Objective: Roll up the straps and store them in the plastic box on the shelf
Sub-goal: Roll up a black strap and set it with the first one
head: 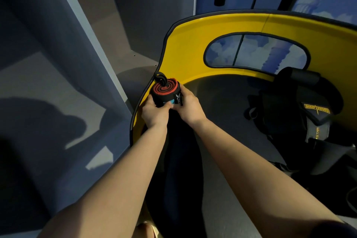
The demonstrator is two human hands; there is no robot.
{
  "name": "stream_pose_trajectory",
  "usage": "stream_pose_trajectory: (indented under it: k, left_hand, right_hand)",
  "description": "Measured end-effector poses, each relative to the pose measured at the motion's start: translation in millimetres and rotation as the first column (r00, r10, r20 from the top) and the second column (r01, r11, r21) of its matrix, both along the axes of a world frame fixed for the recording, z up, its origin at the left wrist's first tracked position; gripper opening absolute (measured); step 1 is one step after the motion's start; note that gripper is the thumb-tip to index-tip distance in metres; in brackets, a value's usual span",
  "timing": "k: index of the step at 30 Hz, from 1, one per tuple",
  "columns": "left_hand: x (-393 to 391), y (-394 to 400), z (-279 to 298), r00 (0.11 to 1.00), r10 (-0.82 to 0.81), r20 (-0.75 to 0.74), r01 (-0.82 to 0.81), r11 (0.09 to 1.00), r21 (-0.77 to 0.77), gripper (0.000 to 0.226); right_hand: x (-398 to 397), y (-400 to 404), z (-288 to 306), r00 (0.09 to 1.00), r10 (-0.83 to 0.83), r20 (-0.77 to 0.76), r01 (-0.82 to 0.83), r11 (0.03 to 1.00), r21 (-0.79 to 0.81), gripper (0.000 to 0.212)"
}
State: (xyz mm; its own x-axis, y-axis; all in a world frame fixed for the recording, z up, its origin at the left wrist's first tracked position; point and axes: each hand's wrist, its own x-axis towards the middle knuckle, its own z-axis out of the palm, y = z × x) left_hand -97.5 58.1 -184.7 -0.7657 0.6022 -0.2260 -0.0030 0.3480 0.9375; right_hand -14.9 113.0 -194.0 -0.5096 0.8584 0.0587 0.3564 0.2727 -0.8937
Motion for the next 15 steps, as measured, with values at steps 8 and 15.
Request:
stream_pose_trajectory:
  k: [8, 15]
  left_hand:
    - [28.8, -25.8, 14.6, 0.982, -0.024, 0.188, 0.025, 1.000, 0.000, 0.054]
    - [80.6, -18.9, 25.0, 0.917, -0.215, 0.335, 0.219, 0.975, 0.024, 0.059]
  right_hand:
    - [61.0, -21.6, 4.5, 0.969, 0.029, 0.244, -0.031, 1.000, 0.005, 0.087]
    - [131.8, -37.9, 11.3, 0.911, -0.024, 0.412, -0.044, 0.987, 0.155, 0.069]
